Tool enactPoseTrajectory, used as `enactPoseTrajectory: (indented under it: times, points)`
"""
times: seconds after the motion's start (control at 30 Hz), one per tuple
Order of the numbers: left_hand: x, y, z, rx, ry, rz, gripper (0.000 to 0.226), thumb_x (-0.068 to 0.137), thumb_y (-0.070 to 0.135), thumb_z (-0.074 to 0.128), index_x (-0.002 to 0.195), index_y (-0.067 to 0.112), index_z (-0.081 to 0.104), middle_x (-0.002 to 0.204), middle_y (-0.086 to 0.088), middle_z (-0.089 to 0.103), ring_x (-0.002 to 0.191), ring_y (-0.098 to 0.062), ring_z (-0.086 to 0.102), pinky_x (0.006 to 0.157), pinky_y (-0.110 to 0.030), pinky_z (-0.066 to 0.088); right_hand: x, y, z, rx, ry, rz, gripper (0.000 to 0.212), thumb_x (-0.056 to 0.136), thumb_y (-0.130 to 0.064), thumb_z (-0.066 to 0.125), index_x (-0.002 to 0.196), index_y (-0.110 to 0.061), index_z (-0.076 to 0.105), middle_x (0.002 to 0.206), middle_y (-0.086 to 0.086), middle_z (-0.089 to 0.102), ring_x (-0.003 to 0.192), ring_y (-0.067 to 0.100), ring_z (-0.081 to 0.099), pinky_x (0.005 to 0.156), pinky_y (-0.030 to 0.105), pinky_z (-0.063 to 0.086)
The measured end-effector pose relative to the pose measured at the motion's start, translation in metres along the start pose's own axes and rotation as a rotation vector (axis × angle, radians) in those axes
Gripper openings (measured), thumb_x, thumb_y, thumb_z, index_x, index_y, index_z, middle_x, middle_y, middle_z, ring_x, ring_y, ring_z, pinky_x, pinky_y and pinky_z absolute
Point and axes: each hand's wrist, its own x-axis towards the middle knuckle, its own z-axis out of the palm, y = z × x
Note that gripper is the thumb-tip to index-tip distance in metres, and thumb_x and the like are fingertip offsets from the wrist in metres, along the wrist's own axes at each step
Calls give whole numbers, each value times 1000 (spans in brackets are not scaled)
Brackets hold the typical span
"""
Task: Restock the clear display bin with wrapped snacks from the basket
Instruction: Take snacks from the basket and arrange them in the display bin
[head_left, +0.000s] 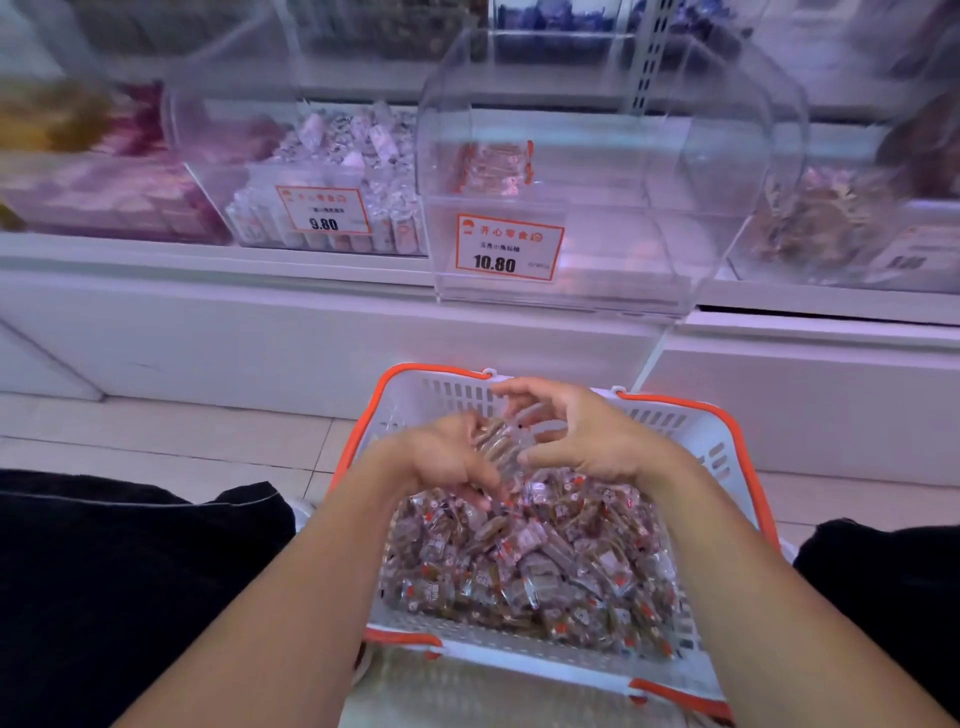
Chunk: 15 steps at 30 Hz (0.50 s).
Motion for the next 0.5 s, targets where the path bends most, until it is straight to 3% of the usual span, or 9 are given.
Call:
enactPoseTrajectory:
  times: [0.13, 0.2, 0.3, 0.4, 0.5]
  points:
    - [-27, 40, -3, 264, 4, 95, 62, 70, -15, 76, 116, 10, 40, 90, -18, 63, 57, -23, 67, 58, -36, 59, -11, -40, -13, -319, 51, -55, 40, 71, -9, 82, 107, -21, 69, 98, -1, 67, 88, 16, 60, 84, 34, 52]
    - [-47, 68, -6, 413, 2, 179, 60, 69, -13, 77, 106, 15, 41, 87, -18, 64, 61, -25, 68, 57, -40, 59, -19, -68, -20, -468, 68, -140, 32, 68, -12, 82, 95, -20, 68, 89, -3, 65, 80, 16, 57, 76, 29, 49]
    - [-84, 114, -20, 554, -11, 334, 60, 65, -14, 80, 96, 18, 40, 86, -14, 65, 64, -22, 66, 58, -44, 60, -33, -119, -34, -615, 123, -274, 28, 64, -22, 80, 83, -19, 61, 75, -5, 59, 69, 16, 52, 66, 33, 44]
    - [-119, 160, -41, 453, -71, 459, 59, 68, -12, 79, 102, 14, 39, 83, -13, 65, 64, -21, 65, 50, -33, 57, -40, -168, -54, -623, 226, -419, 26, 64, -29, 78, 81, -18, 61, 71, -4, 60, 63, 12, 51, 59, 29, 42]
    - [-141, 197, -64, 155, -155, 535, 62, 67, 26, 87, 111, 16, 45, 102, -12, 69, 85, -21, 69, 60, -32, 58, -30, -198, -88, -426, 261, -426, 20, 64, -23, 79, 79, -18, 66, 64, -5, 62, 54, 1, 47, 51, 19, 38]
